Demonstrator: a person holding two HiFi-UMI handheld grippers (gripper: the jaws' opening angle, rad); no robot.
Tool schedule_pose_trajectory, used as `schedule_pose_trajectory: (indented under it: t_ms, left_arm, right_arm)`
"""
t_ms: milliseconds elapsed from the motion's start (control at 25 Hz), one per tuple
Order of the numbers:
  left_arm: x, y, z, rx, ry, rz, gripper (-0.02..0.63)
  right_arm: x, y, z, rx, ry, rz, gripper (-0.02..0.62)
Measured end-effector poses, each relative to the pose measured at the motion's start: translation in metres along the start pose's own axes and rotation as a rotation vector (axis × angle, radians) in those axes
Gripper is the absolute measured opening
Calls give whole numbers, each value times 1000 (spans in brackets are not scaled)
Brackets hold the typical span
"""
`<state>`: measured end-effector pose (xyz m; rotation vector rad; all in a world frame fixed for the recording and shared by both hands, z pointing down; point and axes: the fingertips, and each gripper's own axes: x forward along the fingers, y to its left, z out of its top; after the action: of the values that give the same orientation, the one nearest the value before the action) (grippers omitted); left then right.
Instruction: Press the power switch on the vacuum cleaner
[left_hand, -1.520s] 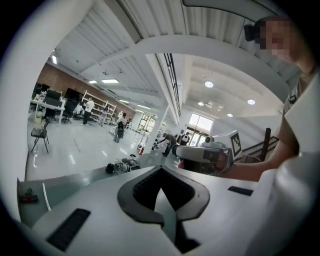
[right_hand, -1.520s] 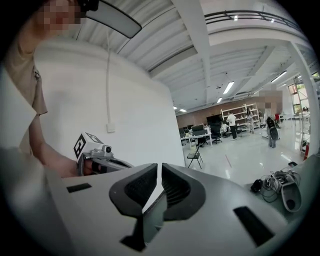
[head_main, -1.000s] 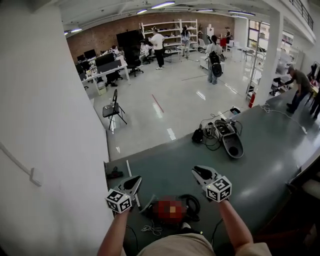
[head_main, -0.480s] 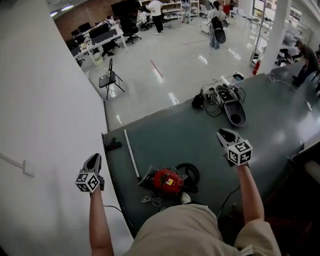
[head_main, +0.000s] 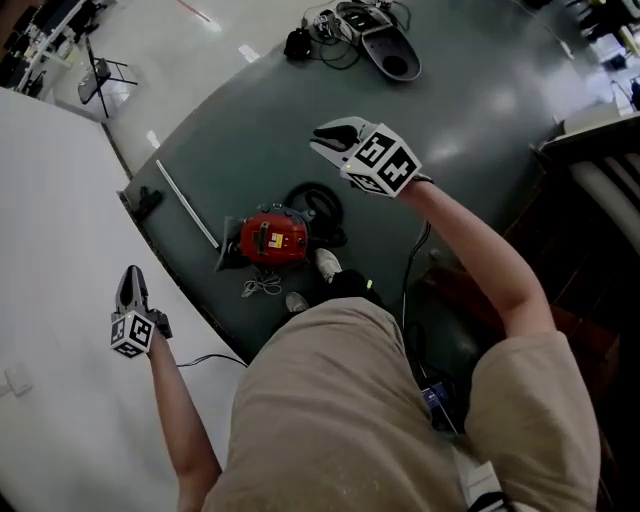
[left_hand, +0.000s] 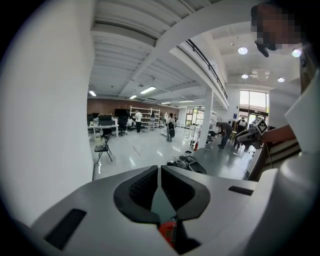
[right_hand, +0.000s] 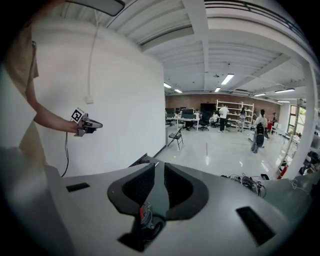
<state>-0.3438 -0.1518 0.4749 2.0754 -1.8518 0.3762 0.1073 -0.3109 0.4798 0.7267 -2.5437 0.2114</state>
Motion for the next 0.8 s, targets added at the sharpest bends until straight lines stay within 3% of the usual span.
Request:
schedule_pose_trajectory:
  t_ms: [240,520,800]
  left_arm:
    - [51,-90,-37,-25,88,-134,9]
    - [82,-195,-39,17,139,-326,9]
    - [98,-240,-14,27,107,-413,9]
  right_arm:
    - [23,30,-19,-69,88,69,48]
    - [36,60,-13,-114,100,142,48]
    - [49,91,8,-113,36,192,48]
